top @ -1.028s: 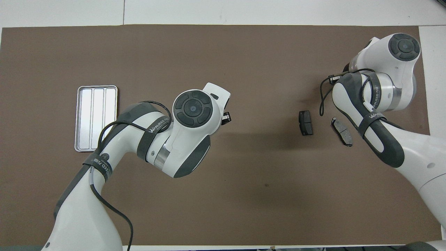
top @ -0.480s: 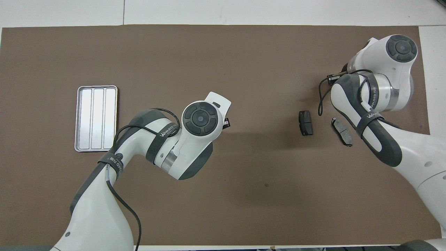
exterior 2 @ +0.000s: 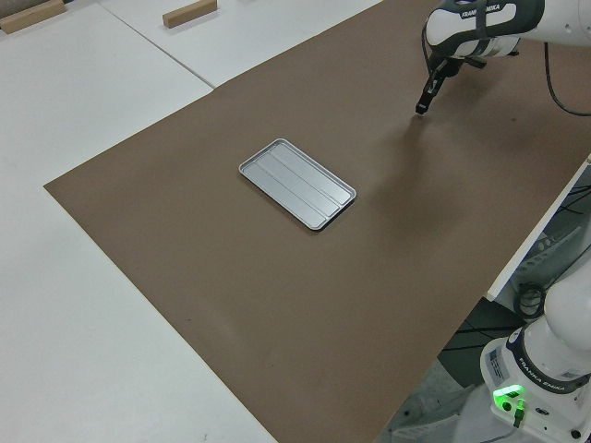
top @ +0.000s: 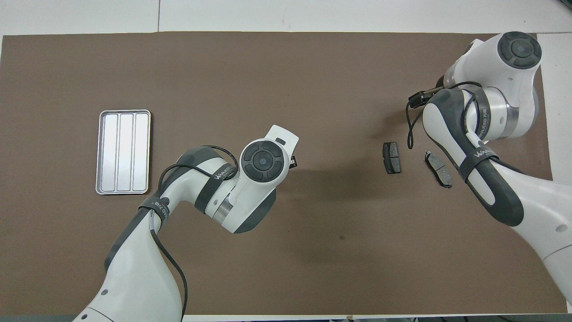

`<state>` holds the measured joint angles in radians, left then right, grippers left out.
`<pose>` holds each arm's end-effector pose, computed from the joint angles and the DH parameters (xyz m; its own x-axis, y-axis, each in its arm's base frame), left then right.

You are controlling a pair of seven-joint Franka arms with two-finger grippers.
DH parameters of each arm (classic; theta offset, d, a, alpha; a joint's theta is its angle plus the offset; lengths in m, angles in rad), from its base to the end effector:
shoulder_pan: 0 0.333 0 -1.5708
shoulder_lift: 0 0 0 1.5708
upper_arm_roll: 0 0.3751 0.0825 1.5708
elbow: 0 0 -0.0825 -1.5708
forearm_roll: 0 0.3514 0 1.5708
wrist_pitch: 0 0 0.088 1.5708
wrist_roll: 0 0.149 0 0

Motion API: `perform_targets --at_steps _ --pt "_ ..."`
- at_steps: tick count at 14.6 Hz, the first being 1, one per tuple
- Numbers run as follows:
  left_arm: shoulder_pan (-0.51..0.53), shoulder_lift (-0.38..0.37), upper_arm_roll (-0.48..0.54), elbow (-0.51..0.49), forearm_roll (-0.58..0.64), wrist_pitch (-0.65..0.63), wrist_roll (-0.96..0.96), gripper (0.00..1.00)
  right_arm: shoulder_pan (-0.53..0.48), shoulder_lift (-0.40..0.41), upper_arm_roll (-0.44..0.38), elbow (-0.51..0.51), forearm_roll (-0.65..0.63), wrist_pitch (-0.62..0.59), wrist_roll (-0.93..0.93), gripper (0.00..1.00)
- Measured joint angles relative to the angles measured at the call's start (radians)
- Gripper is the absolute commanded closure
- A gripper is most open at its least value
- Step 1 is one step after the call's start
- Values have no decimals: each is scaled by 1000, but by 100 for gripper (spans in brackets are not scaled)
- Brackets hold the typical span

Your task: Place bearing gear from tray to pile

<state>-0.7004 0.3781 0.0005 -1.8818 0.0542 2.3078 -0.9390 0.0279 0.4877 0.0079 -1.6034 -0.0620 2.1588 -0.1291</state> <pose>0.4866 -0.4062 0.3468 0.9774 0.2022 0.0617 0.2018 -0.9793 0.0132 0.6923 0.0193 0.3800 0.9787 0.1966 0.0599 0.1932 -0.9794 0.0583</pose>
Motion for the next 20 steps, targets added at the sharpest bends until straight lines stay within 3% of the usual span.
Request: perform_targets --at_steps 6,7,8,14,20 --pt "-1 6 0 -44 0 63 -2 100 81 -132 1 9 0 -186 113 0" --pt "-1 6 0 -46 0 66 -2 42 87 -138 1 9 0 -194 126 0" --pt "-1 6 1 -47 1 70 -2 0 90 -140 1 9 0 -194 131 0" --pt "6 -9 22 0 3 44 -1 0 120 -140 2 9 1 -195 237 0" --pt "181 -181 71 164 47 -230 124 0 343 -134 14 9 3 -186 850 0"
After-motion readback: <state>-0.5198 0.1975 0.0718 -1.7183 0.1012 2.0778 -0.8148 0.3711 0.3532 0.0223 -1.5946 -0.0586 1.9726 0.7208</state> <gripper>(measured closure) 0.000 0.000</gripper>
